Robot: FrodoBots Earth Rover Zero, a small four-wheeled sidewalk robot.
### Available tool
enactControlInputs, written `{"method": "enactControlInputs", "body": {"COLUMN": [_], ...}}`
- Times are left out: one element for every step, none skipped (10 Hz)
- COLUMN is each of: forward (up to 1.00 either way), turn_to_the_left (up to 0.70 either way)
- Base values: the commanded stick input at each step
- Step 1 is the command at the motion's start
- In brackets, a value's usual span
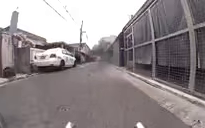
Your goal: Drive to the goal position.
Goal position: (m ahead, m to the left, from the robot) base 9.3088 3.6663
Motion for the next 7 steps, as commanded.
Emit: {"method": "enactControlInputs", "body": {"forward": [0.68,0.68,0.68,0.67,0.67,0.68,0.68], "turn_to_the_left": [0.00,0.00,0.00,0.00,0.00,0.00,0.00]}}
